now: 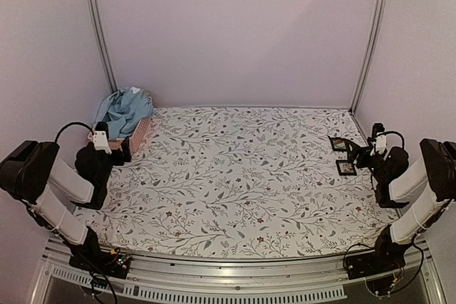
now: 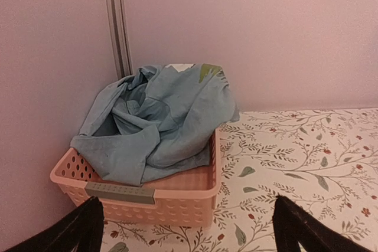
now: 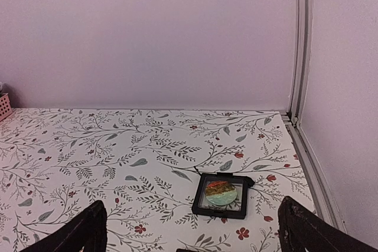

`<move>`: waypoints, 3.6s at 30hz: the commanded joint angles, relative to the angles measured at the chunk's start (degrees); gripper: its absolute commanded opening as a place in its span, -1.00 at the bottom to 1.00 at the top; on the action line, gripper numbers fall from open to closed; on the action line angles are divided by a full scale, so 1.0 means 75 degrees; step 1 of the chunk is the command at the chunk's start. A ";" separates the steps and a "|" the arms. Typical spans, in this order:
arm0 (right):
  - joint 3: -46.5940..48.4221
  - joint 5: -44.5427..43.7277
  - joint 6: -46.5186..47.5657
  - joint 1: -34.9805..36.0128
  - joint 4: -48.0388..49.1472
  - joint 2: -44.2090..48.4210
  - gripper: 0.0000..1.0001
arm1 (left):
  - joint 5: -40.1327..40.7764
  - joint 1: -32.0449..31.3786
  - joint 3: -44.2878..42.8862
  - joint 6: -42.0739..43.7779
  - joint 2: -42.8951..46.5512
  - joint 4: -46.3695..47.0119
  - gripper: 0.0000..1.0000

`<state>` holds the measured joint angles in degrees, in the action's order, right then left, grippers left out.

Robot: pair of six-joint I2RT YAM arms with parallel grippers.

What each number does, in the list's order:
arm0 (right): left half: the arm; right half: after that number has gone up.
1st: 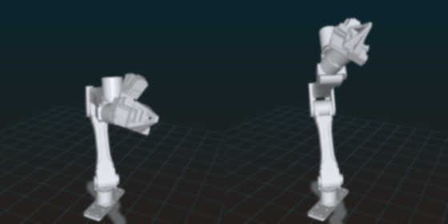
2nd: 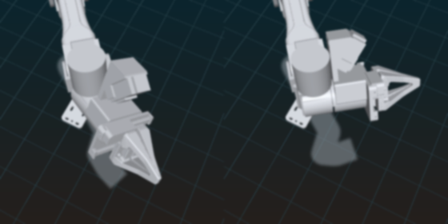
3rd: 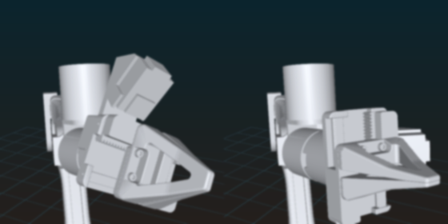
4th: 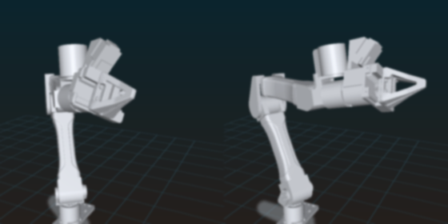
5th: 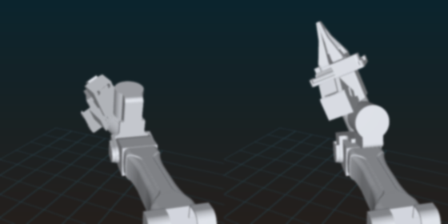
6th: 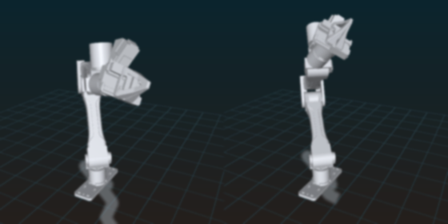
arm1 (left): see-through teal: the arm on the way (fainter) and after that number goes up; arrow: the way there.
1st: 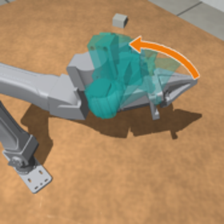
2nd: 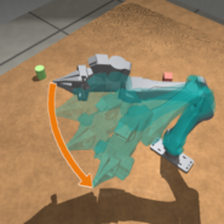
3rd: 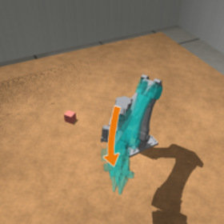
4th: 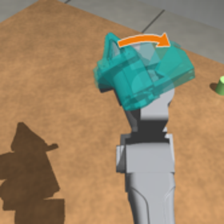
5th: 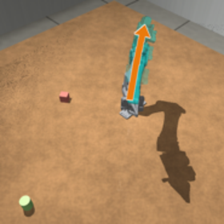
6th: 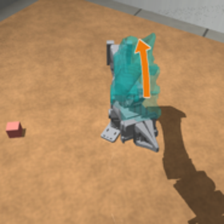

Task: Pin the brooch onto the clothing

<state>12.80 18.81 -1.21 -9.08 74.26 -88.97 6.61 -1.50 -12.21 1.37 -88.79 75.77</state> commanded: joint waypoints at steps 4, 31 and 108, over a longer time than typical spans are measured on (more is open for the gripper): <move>0.0404 -0.1002 -0.0276 -0.0067 -0.1265 0.1025 0.98 | -0.0114 0.0118 -0.0118 0.0028 -0.0089 0.0081 0.99; 0.3821 0.0964 -0.1410 0.1699 -0.6656 0.2143 0.85 | -0.0555 -0.0230 -0.9979 0.0065 -0.3649 -0.9442 0.95; 0.4393 -0.0381 -0.1767 0.5197 -1.0915 0.1453 0.47 | -0.3970 -0.6131 -0.8615 -0.0547 -0.2380 -0.9534 -0.23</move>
<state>48.34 21.80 -10.81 26.63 -3.86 -76.18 -15.86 -47.70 -72.23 -0.99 -104.03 2.35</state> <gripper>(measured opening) 0.772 0.135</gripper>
